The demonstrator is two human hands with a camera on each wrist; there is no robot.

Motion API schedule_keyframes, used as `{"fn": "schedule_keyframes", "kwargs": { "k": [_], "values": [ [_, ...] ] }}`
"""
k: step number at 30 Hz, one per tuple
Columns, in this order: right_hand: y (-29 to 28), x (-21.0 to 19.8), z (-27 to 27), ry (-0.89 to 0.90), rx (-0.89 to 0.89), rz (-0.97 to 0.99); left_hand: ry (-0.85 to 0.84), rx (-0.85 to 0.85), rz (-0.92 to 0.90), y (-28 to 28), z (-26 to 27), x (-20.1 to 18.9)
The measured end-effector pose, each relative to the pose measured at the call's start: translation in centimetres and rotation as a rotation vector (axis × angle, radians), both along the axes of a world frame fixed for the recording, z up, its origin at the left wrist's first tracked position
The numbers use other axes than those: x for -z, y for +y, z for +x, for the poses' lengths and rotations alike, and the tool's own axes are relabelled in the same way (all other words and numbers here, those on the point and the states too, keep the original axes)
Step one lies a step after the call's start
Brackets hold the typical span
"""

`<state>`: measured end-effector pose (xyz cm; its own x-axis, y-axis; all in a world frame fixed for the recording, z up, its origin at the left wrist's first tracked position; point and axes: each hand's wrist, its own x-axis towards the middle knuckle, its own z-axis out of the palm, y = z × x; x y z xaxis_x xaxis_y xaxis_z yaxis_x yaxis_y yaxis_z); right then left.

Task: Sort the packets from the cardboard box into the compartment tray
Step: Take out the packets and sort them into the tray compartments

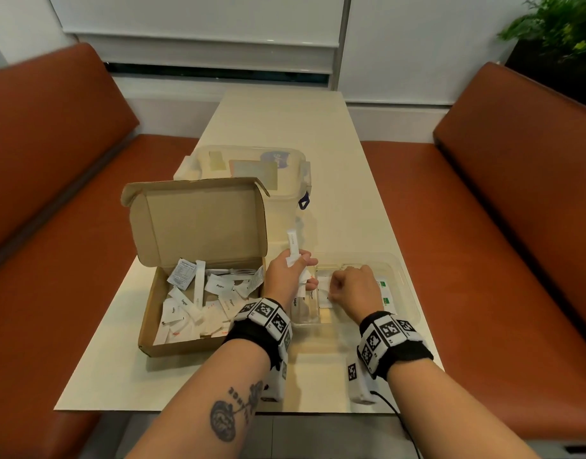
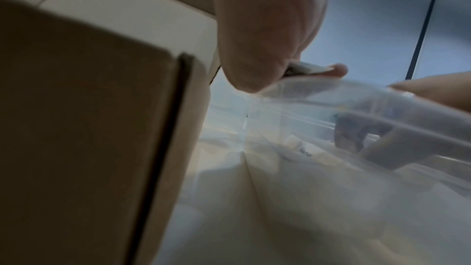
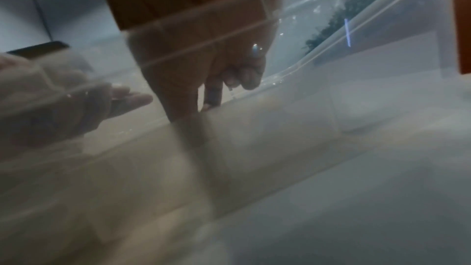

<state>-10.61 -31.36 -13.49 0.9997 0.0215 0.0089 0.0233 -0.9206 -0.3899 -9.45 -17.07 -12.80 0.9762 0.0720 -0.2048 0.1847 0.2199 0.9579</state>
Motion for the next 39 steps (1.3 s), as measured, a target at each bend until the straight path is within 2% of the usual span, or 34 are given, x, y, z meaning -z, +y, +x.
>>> {"fn": "schedule_keyframes", "kwargs": {
  "k": [2, 4, 13, 21, 24, 26, 29, 31, 35, 39],
  "values": [
    [0.1, 0.1, 0.1, -0.034, -0.051, -0.117, -0.005, -0.004, 0.002, 0.0, 0.0, 0.0],
    [0.0, 0.0, 0.3, -0.04, -0.057, -0.145, -0.01, -0.003, 0.009, 0.0, 0.0, 0.0],
    [-0.5, 0.0, 0.3, -0.03, -0.088, -0.158, -0.003, -0.001, 0.006, -0.1, 0.0, 0.1],
    [-0.4, 0.2, 0.2, -0.02, -0.056, -0.092, 0.003, 0.032, 0.042, -0.1, -0.2, -0.1],
    [-0.2, -0.7, 0.5, -0.046, 0.011, 0.13, 0.03, 0.104, 0.049, 0.1, -0.3, -0.6],
    [0.3, -1.9, 0.9, -0.077, 0.064, 0.372, 0.044, 0.229, 0.074, 0.4, -0.4, -1.1],
    [0.8, -3.8, 1.1, -0.029, 0.095, 0.714, 0.093, 0.431, 0.124, 0.6, -0.5, -1.7],
    [1.0, -4.6, 1.2, 0.028, 0.07, 0.782, 0.115, 0.48, 0.13, 0.6, -0.7, -2.0],
    [0.7, -4.9, 1.3, 0.024, 0.079, 0.885, 0.109, 0.446, 0.084, 0.9, -1.0, -2.0],
    [-0.2, -5.0, 1.2, -0.043, 0.157, 1.186, 0.169, 0.272, 0.026, 1.4, -0.8, -1.8]
  ]
}}
